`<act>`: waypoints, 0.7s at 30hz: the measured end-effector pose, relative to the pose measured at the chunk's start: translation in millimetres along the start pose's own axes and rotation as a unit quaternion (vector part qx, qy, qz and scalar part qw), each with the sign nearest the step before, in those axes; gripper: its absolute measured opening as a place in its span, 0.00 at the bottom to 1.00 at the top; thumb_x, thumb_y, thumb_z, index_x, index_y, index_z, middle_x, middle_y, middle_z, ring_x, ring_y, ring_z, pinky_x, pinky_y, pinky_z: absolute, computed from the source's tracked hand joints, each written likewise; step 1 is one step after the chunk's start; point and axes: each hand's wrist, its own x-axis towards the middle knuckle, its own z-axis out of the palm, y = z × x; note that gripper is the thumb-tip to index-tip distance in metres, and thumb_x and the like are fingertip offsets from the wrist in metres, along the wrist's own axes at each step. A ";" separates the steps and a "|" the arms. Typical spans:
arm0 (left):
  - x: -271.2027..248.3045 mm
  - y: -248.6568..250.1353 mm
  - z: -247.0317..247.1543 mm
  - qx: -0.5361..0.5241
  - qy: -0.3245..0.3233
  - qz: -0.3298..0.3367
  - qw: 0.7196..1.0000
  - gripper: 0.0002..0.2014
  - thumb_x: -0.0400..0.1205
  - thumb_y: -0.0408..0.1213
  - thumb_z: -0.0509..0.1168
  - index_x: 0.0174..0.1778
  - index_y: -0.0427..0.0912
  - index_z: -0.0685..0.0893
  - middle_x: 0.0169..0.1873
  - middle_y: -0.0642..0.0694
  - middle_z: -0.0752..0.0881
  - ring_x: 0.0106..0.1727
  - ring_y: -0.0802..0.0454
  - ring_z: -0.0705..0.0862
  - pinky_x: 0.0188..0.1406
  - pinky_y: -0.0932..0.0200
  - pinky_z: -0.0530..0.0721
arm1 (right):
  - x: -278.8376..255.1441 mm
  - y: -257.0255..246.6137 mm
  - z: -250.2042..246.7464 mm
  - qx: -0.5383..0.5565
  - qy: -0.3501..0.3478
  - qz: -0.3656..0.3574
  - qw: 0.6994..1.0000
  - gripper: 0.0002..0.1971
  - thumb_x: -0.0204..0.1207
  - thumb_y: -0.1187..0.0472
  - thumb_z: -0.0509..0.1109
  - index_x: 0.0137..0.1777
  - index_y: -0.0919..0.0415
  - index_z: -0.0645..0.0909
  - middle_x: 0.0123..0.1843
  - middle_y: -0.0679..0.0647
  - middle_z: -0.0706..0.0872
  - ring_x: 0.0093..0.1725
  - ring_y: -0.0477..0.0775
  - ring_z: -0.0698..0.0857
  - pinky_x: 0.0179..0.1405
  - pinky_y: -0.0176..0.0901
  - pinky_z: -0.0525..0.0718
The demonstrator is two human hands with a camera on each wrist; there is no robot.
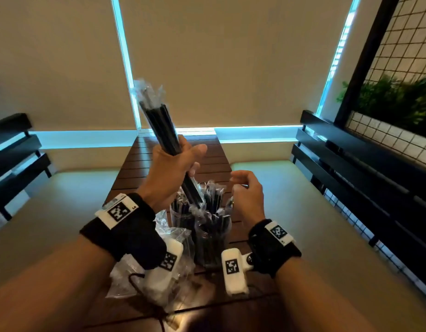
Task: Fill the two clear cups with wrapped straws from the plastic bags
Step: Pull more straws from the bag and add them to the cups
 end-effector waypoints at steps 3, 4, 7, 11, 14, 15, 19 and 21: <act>3.4 -19.0 -8.1 -0.002 0.003 -0.026 1.000 0.23 0.80 0.25 0.71 0.25 0.45 0.69 0.18 0.53 0.68 0.21 0.53 0.70 0.36 0.54 0.77 | 9.7 32.0 -23.9 -0.149 0.012 -0.057 0.987 0.26 0.66 0.66 0.70 0.64 0.47 0.73 0.60 0.49 0.80 0.60 0.52 0.79 0.59 0.44 0.81; 2.3 -26.6 -8.9 0.003 -0.001 -0.031 1.000 0.23 0.80 0.24 0.71 0.25 0.46 0.70 0.17 0.53 0.69 0.21 0.52 0.71 0.36 0.54 0.77 | 10.5 44.2 -28.7 -0.198 -0.038 -0.051 0.978 0.33 0.65 0.63 0.74 0.70 0.46 0.70 0.65 0.50 0.78 0.65 0.52 0.77 0.67 0.51 0.79; -4.2 -45.8 -10.3 0.026 -0.014 -0.039 0.999 0.25 0.80 0.25 0.72 0.22 0.49 0.72 0.17 0.52 0.71 0.23 0.50 0.72 0.35 0.52 0.76 | 12.4 77.7 -35.1 -0.315 -0.211 -0.011 0.925 0.62 0.62 0.50 0.85 0.88 0.51 0.45 0.84 0.59 0.63 0.82 0.61 0.63 0.81 0.62 0.65; -6.5 -50.4 -11.5 0.042 -0.010 -0.037 0.998 0.22 0.79 0.26 0.73 0.24 0.47 0.72 0.18 0.50 0.72 0.24 0.49 0.73 0.34 0.52 0.77 | 12.8 104.8 -22.4 -0.310 -0.288 -0.001 0.906 0.83 0.40 0.26 0.86 0.85 0.40 0.27 0.89 0.48 0.55 0.87 0.54 0.57 0.84 0.64 0.60; -2.2 -51.1 -17.1 0.033 -0.001 -0.028 0.999 0.22 0.79 0.26 0.72 0.24 0.47 0.72 0.18 0.51 0.72 0.23 0.50 0.73 0.34 0.53 0.78 | 18.3 122.6 -3.5 -0.236 -0.263 -0.001 0.935 0.83 0.35 0.27 0.87 0.84 0.32 0.31 0.85 0.44 0.65 0.84 0.51 0.65 0.81 0.64 0.67; -1.4 -52.3 -18.4 0.036 0.002 -0.026 0.999 0.22 0.79 0.27 0.73 0.24 0.47 0.72 0.18 0.50 0.73 0.23 0.50 0.74 0.34 0.53 0.78 | 20.2 124.6 2.2 -0.220 -0.254 -0.010 0.942 0.83 0.35 0.28 0.88 0.84 0.31 0.33 0.84 0.43 0.68 0.83 0.51 0.68 0.80 0.65 0.69; -0.1 -59.8 -19.8 0.064 0.003 -0.020 0.998 0.21 0.78 0.28 0.74 0.24 0.46 0.72 0.18 0.47 0.74 0.23 0.49 0.76 0.36 0.52 0.81 | 23.5 109.0 19.9 -0.177 -0.249 -0.054 0.950 0.80 0.40 0.30 0.88 0.84 0.33 0.33 0.82 0.45 0.72 0.79 0.49 0.74 0.79 0.60 0.72; 1.8 -63.0 -22.2 0.063 0.007 -0.020 0.998 0.21 0.78 0.28 0.74 0.25 0.45 0.73 0.19 0.46 0.74 0.23 0.49 0.76 0.36 0.51 0.81 | 25.1 100.5 23.3 -0.165 -0.253 -0.053 0.952 0.78 0.43 0.32 0.88 0.85 0.34 0.34 0.80 0.48 0.75 0.75 0.48 0.78 0.78 0.52 0.73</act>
